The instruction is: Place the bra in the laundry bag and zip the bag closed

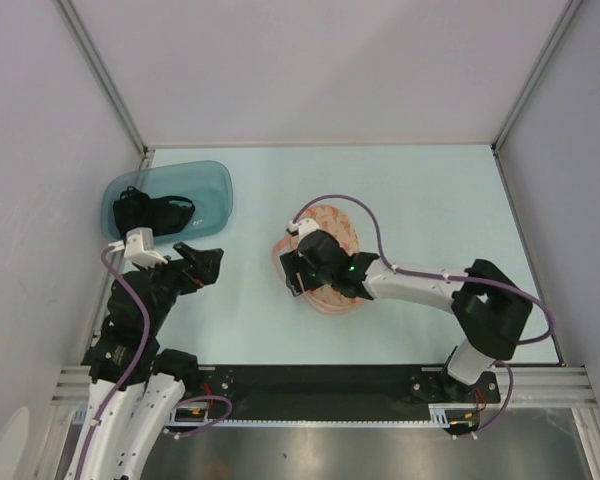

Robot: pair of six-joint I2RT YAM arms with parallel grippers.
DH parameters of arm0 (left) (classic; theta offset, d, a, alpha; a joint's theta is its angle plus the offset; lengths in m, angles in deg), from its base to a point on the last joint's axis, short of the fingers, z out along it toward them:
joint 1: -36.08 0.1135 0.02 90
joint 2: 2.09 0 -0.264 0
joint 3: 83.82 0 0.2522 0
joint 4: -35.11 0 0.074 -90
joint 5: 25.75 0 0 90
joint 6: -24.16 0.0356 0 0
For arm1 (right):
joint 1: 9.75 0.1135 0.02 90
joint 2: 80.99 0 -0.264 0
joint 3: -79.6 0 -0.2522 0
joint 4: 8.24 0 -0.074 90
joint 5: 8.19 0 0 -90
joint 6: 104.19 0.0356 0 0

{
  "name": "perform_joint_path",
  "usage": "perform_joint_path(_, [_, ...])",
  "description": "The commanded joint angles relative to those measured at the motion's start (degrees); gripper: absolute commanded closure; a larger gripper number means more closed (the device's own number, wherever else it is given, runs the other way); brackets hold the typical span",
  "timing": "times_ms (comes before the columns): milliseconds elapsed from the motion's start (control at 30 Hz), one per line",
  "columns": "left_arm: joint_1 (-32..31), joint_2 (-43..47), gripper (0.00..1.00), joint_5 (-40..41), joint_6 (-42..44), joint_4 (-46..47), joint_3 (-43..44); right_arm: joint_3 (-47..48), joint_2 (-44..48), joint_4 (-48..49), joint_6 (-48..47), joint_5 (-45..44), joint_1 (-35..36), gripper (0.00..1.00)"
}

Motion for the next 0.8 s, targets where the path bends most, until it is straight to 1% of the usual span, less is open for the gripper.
perform_joint_path(0, [0.0,-0.3,0.01,-5.3,1.4,-3.6,2.3,4.4,-5.6,-2.2,-1.2,-1.9,3.2,0.3])
perform_joint_path(33, [0.0,-0.3,0.01,-6.3,1.3,-3.6,2.1,4.7,-6.4,-2.1,-1.1,-3.8,3.4,0.31])
perform_joint_path(67, [0.0,-0.2,0.01,-6.9,0.9,-3.6,1.9,4.7,-7.2,-2.1,-1.2,-4.6,3.6,0.35])
perform_joint_path(133, [0.0,0.0,0.01,-8.0,0.7,-3.8,1.7,4.7,-7.7,-2.5,-1.7,-7.2,4.0,0.39])
perform_joint_path(167, [0.0,0.1,0.01,-8.3,0.7,-3.9,1.7,4.8,-7.9,-2.8,-2.1,-7.7,4.0,0.44])
perform_joint_path(233, [0.0,0.4,0.01,-8.7,0.7,-4.0,1.6,4.1,-7.7,-3.2,-2.7,-9.0,4.2,0.45])
perform_joint_path(267, [0.0,0.4,0.0,-8.9,0.9,-3.9,1.6,3.6,-7.3,-2.9,-3.0,-8.9,4.2,0.49])
perform_joint_path(367, [0.0,0.2,0.0,-9.5,0.8,-3.9,1.4,1.3,-5.4,-1.9,-3.4,-8.1,4.2,0.55])
perform_joint_path(433, [0.0,-0.3,0.0,-9.7,0.7,-3.7,1.1,-0.4,-4.0,-1.3,-3.4,-7.3,4.2,0.55])
perform_joint_path(533, [0.0,-1.0,0.0,-10.4,0.8,-3.2,0.7,-2.6,-3.1,-0.4,-3.0,-7.6,4.0,0.67])
perform_joint_path(567, [0.0,-1.2,0.01,-10.6,0.8,-3.2,0.7,-2.7,-3.2,-0.5,-3.0,-7.9,4.1,0.67])
perform_joint_path(633, [0.0,-1.5,0.01,-10.5,0.8,-2.9,0.5,-3.5,-3.2,0.0,-2.9,-8.3,4.1,0.73])
perform_joint_path(767, [0.0,-1.7,0.01,-10.9,0.8,-2.5,0.3,-3.6,-3.6,0.9,-2.9,-9.4,4.1,0.79])
